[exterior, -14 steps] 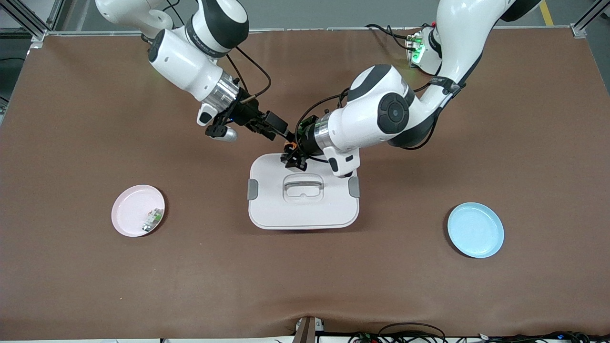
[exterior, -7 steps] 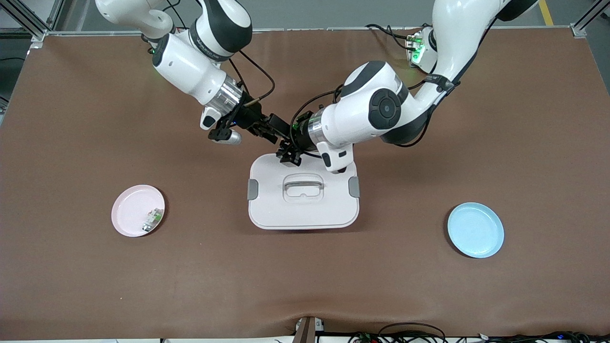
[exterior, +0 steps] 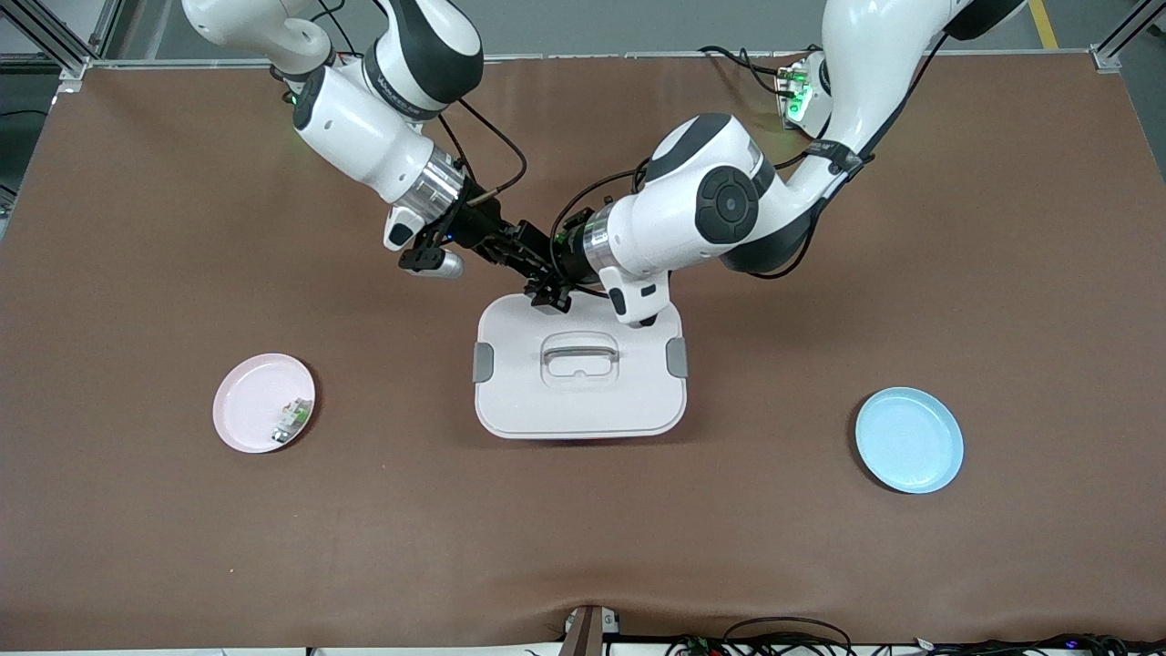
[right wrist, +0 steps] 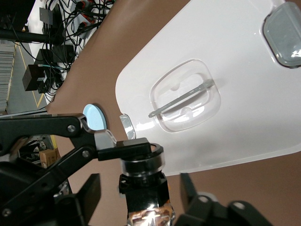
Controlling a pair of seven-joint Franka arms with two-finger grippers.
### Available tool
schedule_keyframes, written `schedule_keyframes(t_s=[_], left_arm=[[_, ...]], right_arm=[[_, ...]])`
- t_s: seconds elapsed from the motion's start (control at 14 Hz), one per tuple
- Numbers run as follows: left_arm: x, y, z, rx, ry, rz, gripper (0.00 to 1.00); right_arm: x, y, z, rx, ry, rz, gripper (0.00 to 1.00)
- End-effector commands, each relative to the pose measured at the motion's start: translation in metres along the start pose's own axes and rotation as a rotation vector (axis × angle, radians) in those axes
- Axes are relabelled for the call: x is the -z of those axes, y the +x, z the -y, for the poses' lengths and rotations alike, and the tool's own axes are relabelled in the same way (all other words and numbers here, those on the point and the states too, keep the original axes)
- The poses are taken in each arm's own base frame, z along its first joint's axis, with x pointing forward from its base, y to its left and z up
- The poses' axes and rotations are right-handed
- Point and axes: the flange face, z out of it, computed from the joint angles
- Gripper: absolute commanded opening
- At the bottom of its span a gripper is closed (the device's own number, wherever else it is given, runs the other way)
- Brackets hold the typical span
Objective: Transfer orange switch to right arm and place
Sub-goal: 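Grasp the orange switch with the right gripper beside the left gripper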
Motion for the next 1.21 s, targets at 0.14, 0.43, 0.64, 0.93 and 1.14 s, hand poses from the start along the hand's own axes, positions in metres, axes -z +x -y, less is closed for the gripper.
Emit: schedule_keyframes(t_s=[0.14, 0.43, 0.64, 0.93, 1.14], left_arm=[[-0.0011, -0.0095, 0.0018, 0.021, 0.008, 0.012, 0.00], [-0.0019, -0.0090, 0.0017, 0.025, 0.010, 0.015, 0.00], [-0.0011, -0.0097, 0.0019, 0.024, 0.009, 0.016, 0.29], [0.0000, -0.0104, 0.0021, 0.017, 0.004, 0.006, 1.00], [0.0029, -0.0113, 0.0022, 0.013, -0.001, 0.004, 1.00]], right_arm=[[-0.0020, -0.0014, 0.0069, 0.008, 0.020, 0.003, 0.15], [-0.0015, 0.0000, 0.0064, 0.007, 0.019, 0.002, 0.00], [-0.0011, -0.0009, 0.0072, 0.009, 0.021, 0.003, 0.00], [0.0033, 0.0011, 0.0108, 0.009, 0.028, 0.007, 0.00], [0.0041, 0.0013, 0.0103, 0.005, 0.023, 0.021, 0.00]])
